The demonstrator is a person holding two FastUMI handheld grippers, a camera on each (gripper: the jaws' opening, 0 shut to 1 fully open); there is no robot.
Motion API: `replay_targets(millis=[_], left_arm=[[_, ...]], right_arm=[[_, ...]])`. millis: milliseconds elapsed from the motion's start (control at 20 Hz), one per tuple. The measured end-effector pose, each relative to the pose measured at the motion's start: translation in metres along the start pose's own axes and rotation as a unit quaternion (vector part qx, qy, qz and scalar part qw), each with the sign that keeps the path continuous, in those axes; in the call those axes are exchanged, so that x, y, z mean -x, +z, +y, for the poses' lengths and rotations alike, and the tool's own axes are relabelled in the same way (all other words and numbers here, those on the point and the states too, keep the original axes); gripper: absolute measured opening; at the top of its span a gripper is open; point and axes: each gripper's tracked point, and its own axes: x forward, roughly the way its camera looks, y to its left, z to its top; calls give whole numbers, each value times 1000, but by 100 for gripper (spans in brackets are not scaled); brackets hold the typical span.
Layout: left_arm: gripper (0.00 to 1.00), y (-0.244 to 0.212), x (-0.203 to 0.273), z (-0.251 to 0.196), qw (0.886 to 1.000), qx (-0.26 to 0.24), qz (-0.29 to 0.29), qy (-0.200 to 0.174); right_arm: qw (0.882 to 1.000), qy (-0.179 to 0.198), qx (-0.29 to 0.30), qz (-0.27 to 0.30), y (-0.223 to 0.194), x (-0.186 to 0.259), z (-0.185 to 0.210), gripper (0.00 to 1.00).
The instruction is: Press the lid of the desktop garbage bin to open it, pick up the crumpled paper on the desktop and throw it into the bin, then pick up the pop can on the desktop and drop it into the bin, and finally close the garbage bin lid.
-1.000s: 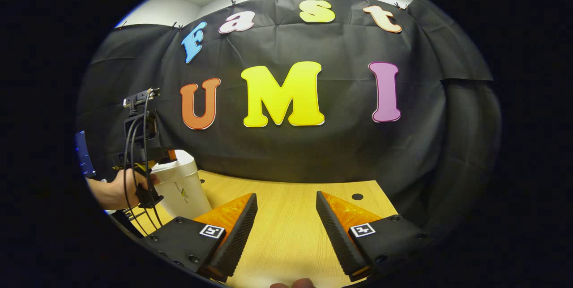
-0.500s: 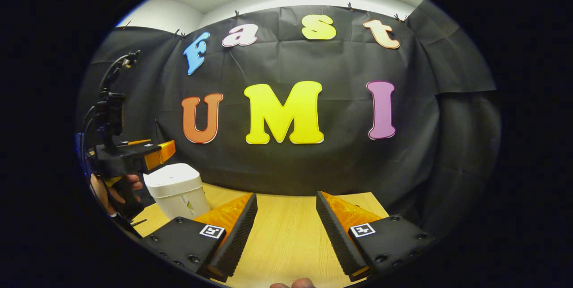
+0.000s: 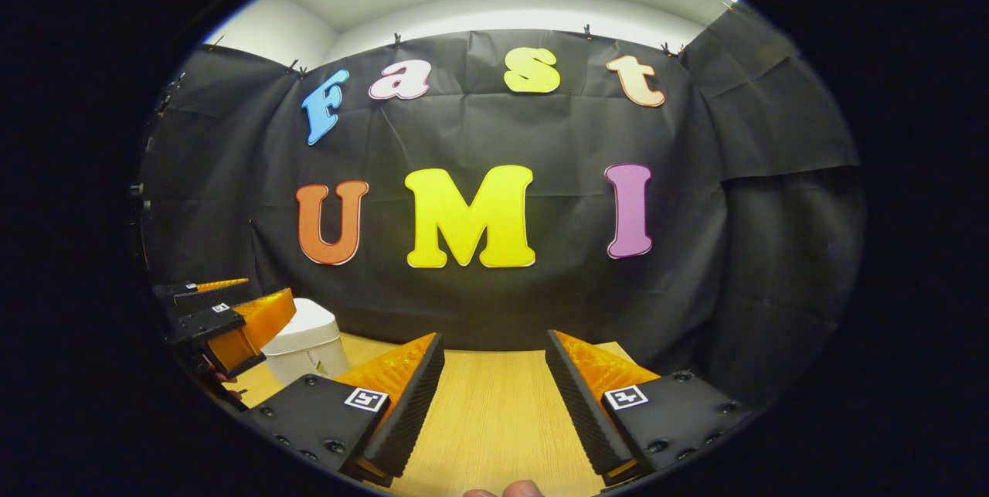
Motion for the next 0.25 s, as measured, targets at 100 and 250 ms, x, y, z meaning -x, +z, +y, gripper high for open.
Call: replay_targets(millis=[100,250], left_arm=[[98,2,5,-1,1000,-12,-2,-2],[98,5,9,5,1000,-16,-6,6]], right_arm=[[1000,-1,0,-4,2,5,2,86],[1000,-5,-1,-8,4,10,5,86]])
